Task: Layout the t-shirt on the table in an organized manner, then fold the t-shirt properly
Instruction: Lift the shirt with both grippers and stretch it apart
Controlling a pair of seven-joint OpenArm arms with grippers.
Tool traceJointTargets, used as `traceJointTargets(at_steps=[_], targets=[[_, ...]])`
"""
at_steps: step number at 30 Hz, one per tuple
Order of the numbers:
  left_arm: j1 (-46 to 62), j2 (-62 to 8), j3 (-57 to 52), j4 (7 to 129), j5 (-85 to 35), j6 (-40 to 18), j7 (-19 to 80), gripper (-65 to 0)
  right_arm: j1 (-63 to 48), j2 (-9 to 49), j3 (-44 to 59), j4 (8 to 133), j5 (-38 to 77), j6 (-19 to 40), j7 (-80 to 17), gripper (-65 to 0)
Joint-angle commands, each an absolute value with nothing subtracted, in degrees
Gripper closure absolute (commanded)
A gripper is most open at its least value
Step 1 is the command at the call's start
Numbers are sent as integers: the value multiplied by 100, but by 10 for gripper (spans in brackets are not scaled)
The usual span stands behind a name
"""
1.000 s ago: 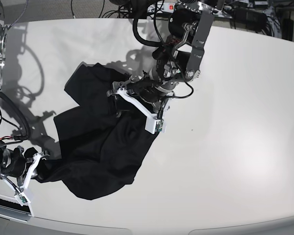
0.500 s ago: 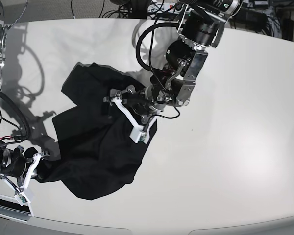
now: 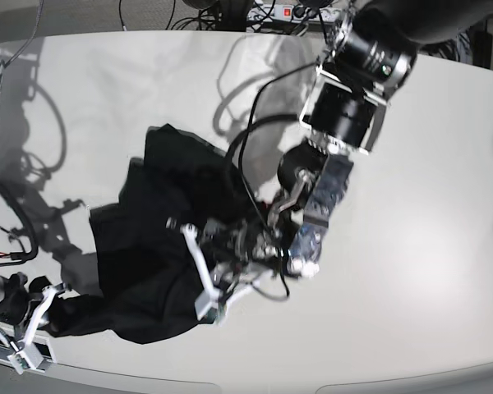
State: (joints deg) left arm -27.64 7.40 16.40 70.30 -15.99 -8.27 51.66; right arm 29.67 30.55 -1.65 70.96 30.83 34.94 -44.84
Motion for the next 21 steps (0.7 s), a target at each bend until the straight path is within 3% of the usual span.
traceJointTargets(at_steps=[1,10,21], targets=[[-3063,733,1634,7238,-1557,-862,5199,0,3214,3205,-106,7199,3146,3474,-4368,0],[-4353,191,1673,7358,-1273,-1503,5459,0,3321,3809,-106,7199,3148,3448,-4429,0],[-5894,-1752,2720,7231,-2215,-1848,5369,0,3450,3924,-102,7262,3317,3282,-4635,0]])
